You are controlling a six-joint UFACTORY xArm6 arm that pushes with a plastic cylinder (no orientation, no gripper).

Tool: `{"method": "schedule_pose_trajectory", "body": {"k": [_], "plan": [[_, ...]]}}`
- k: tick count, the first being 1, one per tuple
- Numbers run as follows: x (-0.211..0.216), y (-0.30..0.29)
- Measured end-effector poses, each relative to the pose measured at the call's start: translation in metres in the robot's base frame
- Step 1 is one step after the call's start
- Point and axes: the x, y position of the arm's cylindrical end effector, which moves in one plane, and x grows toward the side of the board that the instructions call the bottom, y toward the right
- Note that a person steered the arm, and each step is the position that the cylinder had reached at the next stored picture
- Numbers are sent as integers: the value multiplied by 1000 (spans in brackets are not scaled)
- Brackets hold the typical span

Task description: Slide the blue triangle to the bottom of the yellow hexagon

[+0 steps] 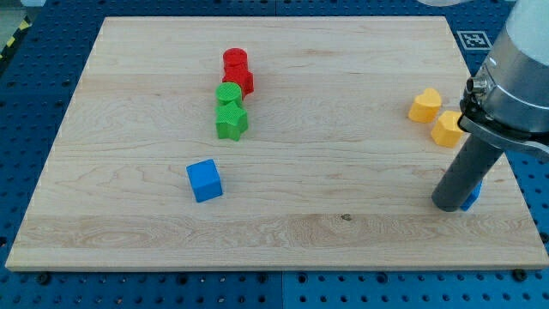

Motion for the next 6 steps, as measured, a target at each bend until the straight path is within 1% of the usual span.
{"method": "schedule_pose_trajectory", "body": {"k": [1, 2, 3, 4, 5, 6], "plan": [[-1, 12], [-14, 12], [-3, 12], [18, 22], [15, 71], [-13, 77]]}}
